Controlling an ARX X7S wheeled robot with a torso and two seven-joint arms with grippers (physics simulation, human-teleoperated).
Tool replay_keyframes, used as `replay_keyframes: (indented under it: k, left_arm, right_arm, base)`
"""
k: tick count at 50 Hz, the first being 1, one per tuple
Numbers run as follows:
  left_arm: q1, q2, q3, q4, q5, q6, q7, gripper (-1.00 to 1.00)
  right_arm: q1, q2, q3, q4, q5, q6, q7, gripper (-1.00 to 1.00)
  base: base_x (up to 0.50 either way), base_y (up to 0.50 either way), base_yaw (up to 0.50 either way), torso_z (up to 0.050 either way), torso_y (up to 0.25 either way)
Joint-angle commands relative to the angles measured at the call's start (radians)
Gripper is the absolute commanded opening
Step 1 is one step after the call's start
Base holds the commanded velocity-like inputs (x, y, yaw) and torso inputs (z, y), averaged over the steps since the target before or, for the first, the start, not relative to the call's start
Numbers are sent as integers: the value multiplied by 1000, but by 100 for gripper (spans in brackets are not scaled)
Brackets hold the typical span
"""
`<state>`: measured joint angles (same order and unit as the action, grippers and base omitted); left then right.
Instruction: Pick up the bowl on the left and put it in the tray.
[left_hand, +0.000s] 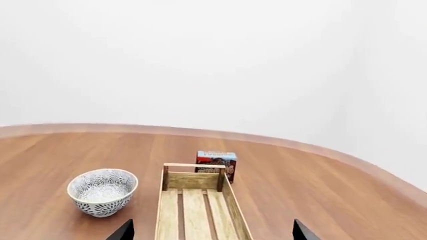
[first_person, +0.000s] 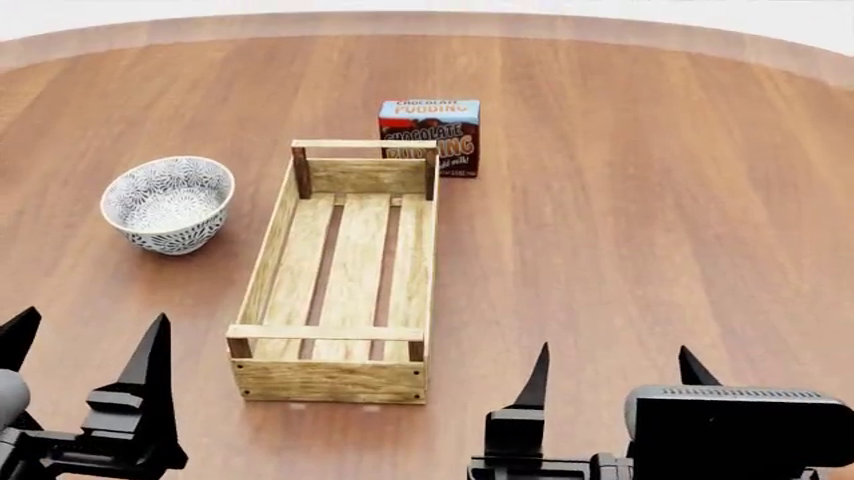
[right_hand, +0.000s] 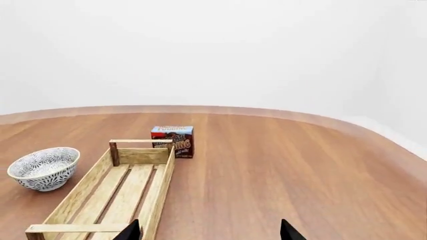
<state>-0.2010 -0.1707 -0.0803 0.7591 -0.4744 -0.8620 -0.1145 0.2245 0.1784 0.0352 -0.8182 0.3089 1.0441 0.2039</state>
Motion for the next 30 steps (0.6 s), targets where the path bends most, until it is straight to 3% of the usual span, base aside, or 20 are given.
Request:
replay_keyframes:
  k: [1,19,25,30]
  left_arm:
    - [-1,-5,-5,2,-26,-18,-5,100]
    - [-16,-27,15,20,-31,-55,-44,100]
    - [0,-27,13,5,-28,-27,-39,100]
    - [0,-32,13,3,-28,-24,-44,100]
  right_arm:
    - [13,7,10,-20,20,31,4,100]
    - [7,13,29,-20,38,0,2,100]
    - [-21,-15,82,-5,76,-85,-36,100]
    - [-20,-2,61,-6,74,-70,-31,100]
  base:
    - [0,0,0,50,0]
    - [0,0,0,49,0]
    - [0,24,0,1,0]
    - [0,500,0,0,0]
